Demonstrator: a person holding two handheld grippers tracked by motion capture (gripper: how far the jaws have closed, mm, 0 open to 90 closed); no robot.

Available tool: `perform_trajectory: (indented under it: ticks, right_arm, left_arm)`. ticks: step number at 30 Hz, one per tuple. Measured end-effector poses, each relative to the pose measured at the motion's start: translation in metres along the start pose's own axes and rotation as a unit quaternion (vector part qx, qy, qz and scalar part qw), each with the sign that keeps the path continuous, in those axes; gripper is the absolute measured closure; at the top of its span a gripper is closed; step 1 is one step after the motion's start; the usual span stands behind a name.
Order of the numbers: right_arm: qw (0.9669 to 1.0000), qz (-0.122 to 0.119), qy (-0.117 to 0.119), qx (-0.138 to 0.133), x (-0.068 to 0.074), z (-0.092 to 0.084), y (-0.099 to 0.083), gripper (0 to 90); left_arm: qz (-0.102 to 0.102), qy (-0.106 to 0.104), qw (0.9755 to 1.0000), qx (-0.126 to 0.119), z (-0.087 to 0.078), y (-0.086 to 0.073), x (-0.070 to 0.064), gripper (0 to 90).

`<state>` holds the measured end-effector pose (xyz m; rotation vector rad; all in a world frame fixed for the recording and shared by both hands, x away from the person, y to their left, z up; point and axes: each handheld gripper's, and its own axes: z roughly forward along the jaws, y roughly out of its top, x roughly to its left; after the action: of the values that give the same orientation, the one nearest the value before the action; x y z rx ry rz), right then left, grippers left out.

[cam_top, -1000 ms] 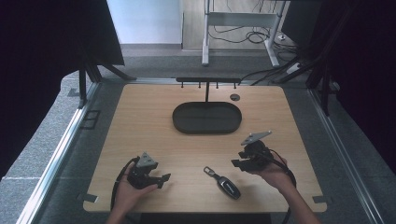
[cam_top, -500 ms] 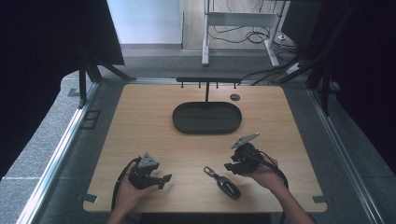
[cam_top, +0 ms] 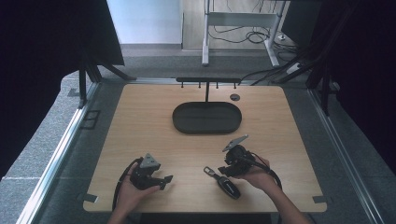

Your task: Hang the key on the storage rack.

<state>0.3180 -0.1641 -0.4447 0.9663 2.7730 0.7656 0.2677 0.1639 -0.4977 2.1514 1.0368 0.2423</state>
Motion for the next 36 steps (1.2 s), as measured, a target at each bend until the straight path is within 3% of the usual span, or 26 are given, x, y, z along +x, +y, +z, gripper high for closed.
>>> perform_trajectory:
  ticks: [14, 36]
  right_arm:
    - [0.9991, -0.005, 0.023, 0.036, 0.005, 0.015, 0.006, 56.8]
    - [0.9967, -0.020, 0.017, 0.077, 0.015, 0.040, 0.012, 61.9]
  left_arm:
    - [0.003, -0.001, 1.0000, 0.003, 0.001, 0.000, -0.001, 29.5]
    - [0.005, -0.003, 1.0000, 0.008, 0.002, 0.000, -0.001, 29.4]
